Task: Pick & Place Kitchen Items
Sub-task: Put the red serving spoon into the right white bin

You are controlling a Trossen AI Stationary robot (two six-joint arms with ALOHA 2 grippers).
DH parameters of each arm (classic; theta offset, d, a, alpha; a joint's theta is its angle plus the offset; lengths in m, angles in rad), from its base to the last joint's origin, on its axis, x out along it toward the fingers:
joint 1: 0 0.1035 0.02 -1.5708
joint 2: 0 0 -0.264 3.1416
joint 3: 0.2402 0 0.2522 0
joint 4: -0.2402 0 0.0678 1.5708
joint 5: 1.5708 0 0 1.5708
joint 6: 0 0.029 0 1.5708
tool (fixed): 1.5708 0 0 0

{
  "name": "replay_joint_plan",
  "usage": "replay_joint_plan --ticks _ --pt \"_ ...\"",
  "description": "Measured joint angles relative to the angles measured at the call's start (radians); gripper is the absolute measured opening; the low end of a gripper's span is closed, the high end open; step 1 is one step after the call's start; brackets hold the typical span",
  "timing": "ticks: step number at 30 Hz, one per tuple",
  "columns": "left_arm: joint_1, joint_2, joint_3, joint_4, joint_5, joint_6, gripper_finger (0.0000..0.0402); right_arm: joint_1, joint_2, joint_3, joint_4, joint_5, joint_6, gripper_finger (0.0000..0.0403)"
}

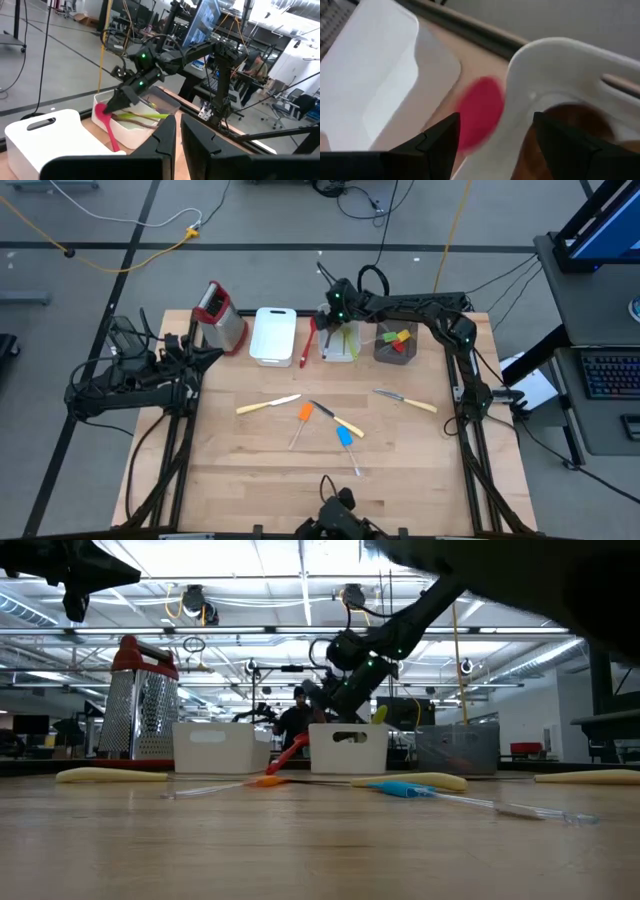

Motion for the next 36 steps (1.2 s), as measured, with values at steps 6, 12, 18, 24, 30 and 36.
replay_joint_plan --ticks 6,12,18,24,30,36 --pt "0.000 0.000 0.000 0.000 -0.002 -0.004 0.0033 -0.004 0.014 0.002 0.024 0.013 0.003 0.0247" --pt "0.000 0.000 0.000 0.000 -0.005 0.000 0.0033 -0.003 0.012 0.002 0.050 0.013 0.015 0.0225" --pt "0.000 0.000 0.000 -0.019 -0.007 -0.004 0.0033 0.004 -0.010 0.001 0.108 -0.020 -0.011 0.0213" --pt "0.000 0.000 0.000 -0.024 -0.008 0.001 0.0033 0.038 -0.067 0.000 0.088 -0.030 -0.113 0.0212" --pt "0.000 0.000 0.000 -0.023 -0.008 0.004 0.0033 0.103 -0.134 0.002 0.044 -0.011 -0.168 0.0212" --pt "0.000 0.021 0.000 -0.024 -0.008 -0.015 0.0033 0.187 -0.180 0.002 0.009 -0.042 -0.235 0.0212"
